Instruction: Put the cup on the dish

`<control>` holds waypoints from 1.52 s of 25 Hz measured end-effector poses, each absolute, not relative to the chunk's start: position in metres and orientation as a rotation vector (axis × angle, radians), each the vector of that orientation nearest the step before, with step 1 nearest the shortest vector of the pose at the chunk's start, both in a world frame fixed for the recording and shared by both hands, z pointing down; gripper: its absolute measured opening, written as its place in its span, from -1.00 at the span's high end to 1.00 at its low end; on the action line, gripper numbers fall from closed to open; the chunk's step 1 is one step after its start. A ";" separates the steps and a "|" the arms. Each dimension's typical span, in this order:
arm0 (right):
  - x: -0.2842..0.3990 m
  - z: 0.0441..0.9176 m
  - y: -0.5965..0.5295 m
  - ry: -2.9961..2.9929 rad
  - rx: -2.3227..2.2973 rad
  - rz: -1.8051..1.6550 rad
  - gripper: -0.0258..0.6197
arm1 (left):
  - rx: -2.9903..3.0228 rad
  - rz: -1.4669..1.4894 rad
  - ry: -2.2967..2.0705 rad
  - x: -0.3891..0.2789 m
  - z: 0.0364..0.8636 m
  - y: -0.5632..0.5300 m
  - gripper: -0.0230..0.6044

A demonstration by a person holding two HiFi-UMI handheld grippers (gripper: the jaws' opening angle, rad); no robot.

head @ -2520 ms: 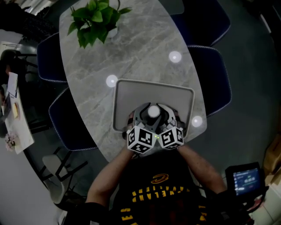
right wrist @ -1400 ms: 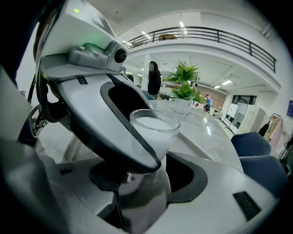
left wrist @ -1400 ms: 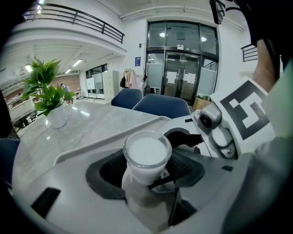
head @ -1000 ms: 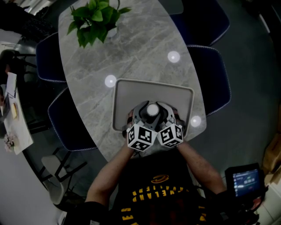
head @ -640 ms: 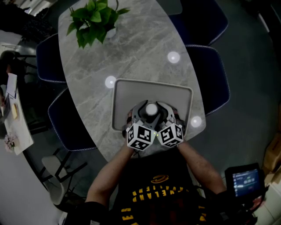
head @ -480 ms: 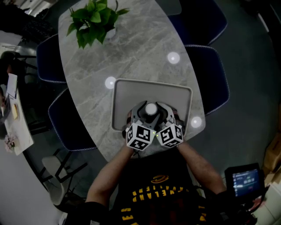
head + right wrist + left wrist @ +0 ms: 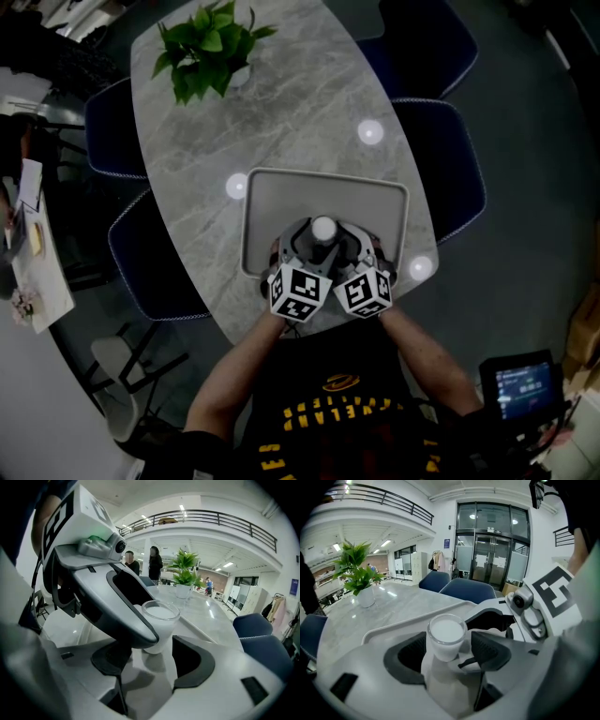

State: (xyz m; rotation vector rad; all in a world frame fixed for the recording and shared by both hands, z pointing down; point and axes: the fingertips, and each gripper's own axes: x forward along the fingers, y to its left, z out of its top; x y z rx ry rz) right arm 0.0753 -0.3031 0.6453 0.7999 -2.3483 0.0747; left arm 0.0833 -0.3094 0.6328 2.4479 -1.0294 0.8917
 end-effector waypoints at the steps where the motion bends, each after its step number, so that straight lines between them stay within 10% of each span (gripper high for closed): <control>1: 0.076 0.641 -0.298 -2.347 0.808 0.074 0.12 | 2.449 0.890 -1.031 0.082 0.629 -0.304 0.00; 30: 0.089 0.558 -0.224 -2.445 1.125 0.388 0.12 | 2.482 0.722 -1.023 0.021 0.550 -0.208 0.01; 38: 0.090 0.513 -0.213 -2.528 1.256 0.470 0.85 | 2.570 0.555 -1.011 0.026 0.500 -0.196 0.11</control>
